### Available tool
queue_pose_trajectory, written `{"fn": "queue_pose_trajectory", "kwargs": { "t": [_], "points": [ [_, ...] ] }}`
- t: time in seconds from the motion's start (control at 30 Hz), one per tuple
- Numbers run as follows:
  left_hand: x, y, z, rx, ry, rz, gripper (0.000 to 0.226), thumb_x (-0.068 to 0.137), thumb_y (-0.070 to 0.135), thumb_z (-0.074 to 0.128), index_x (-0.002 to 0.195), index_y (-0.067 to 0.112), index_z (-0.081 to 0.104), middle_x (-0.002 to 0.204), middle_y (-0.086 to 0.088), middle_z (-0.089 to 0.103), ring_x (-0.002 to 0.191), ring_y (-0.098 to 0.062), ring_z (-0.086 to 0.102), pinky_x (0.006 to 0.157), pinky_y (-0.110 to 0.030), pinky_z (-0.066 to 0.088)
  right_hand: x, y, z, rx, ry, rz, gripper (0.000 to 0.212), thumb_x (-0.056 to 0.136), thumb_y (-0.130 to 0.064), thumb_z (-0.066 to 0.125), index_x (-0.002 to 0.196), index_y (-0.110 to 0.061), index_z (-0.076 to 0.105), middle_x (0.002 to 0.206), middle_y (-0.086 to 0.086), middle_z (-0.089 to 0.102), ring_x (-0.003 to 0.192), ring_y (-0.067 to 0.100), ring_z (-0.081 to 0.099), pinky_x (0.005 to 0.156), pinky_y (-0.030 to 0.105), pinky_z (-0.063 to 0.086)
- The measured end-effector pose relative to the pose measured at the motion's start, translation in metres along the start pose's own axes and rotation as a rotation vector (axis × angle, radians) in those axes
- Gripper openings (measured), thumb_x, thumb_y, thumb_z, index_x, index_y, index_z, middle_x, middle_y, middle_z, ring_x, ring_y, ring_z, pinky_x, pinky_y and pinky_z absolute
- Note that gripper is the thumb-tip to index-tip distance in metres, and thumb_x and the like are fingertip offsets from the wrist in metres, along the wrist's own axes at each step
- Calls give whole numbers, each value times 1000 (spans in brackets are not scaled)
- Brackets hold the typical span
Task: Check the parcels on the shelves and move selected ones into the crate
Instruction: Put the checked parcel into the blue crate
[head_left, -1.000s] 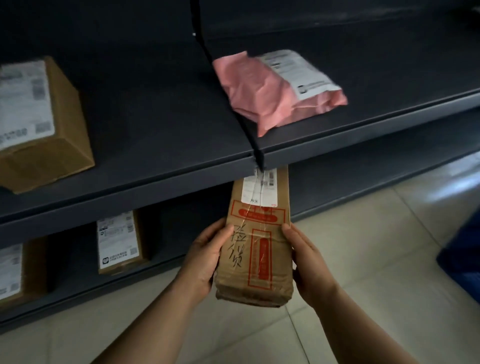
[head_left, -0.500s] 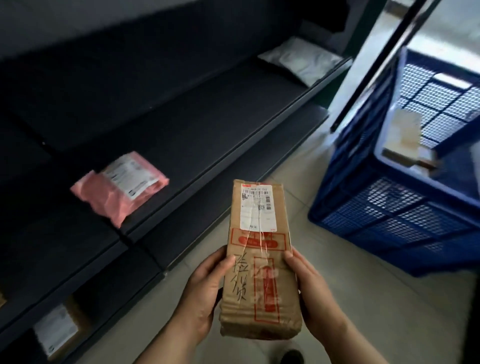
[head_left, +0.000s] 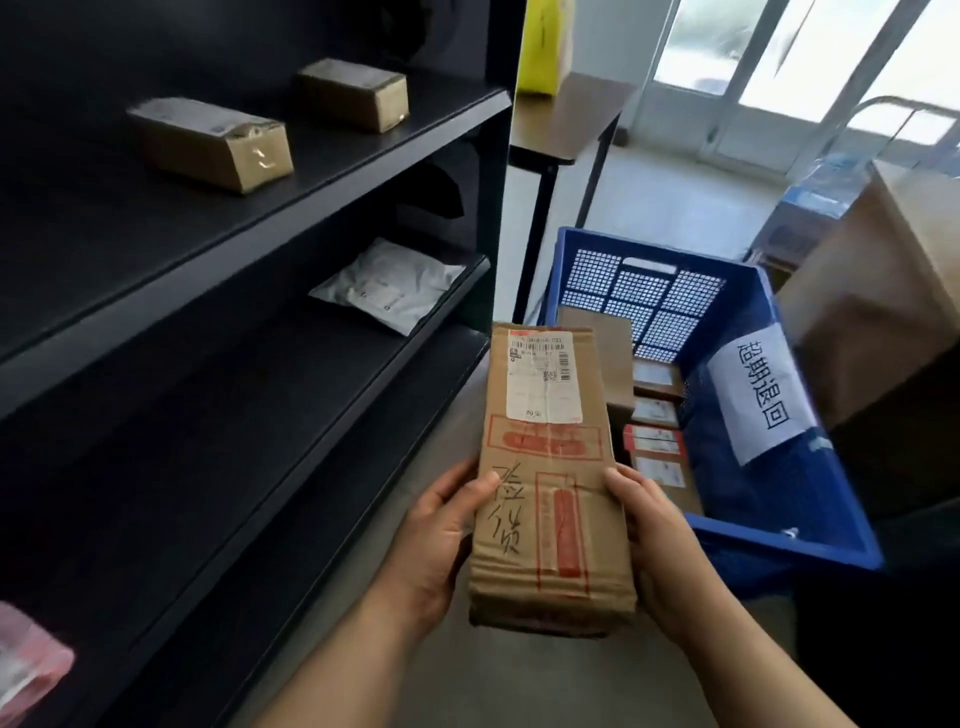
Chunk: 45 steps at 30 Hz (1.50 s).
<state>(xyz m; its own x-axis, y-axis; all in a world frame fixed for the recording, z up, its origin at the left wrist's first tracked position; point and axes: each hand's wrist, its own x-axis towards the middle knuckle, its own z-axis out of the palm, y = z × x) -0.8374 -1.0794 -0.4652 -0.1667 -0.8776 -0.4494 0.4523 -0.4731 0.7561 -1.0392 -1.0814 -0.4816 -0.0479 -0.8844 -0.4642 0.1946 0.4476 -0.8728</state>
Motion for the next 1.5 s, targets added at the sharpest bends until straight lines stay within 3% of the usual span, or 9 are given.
{"fn": "queue_pose_trajectory", "kwargs": {
  "t": [0.27,0.43,0.53,0.67,0.87,1.0,1.13,1.33,1.5],
  "points": [
    [115,-3,91,68,3,-37,42,88,20,65,127,10,53,109,-16,71,95,-27,70,79,-38,58,80,-56,-81,70,78,-9,40,91,-42,54,123,-18,61,116,12,70,108,32,66,101,54,46],
    [189,-12,112,133,-37,-135,39,91,21,61,127,9,55,104,-12,74,96,-25,71,80,-36,56,136,-70,-107,140,151,95,33,97,-34,49,118,-13,64,107,15,73,96,29,71,87,43,55],
    [238,-15,117,174,-58,-219,34,96,22,54,126,9,58,107,-12,73,100,-25,70,82,-34,55,181,-69,-120,136,180,199,36,96,-37,50,116,-10,65,104,14,74,99,29,69,99,46,49],
    [292,-23,116,283,-43,-331,28,100,25,46,118,13,63,102,-6,75,94,-19,71,71,-29,53,239,-54,-129,106,190,344,31,98,-30,47,107,-8,67,102,14,74,103,29,68,107,46,43],
    [355,-60,104,425,73,-423,27,100,27,44,119,18,62,102,-2,75,91,-15,71,66,-25,51,311,-8,-146,42,187,498,28,99,-24,47,95,-8,69,84,10,77,79,21,71,79,34,54],
    [384,-94,86,482,204,-434,16,100,23,46,111,26,58,95,0,73,80,-12,71,57,-21,50,356,43,-157,-45,147,520,26,97,-17,50,118,-12,64,100,9,75,97,26,70,96,47,51],
    [417,-142,67,558,314,-452,28,101,21,43,126,19,55,102,-4,73,84,-17,71,60,-26,54,392,89,-168,-89,98,545,22,90,-9,57,105,-20,70,97,3,77,99,23,70,100,48,48],
    [453,-203,41,634,429,-519,33,101,14,40,130,21,55,100,-2,70,82,-18,69,60,-28,56,430,143,-180,-143,69,577,34,88,7,54,114,-8,69,108,4,72,83,7,64,50,7,45],
    [473,-235,15,704,503,-537,32,98,9,44,123,22,60,99,-4,71,86,-23,70,65,-31,58,453,188,-181,-165,65,632,39,85,12,58,120,-2,64,112,10,70,80,6,62,50,9,44]
  ]
}}
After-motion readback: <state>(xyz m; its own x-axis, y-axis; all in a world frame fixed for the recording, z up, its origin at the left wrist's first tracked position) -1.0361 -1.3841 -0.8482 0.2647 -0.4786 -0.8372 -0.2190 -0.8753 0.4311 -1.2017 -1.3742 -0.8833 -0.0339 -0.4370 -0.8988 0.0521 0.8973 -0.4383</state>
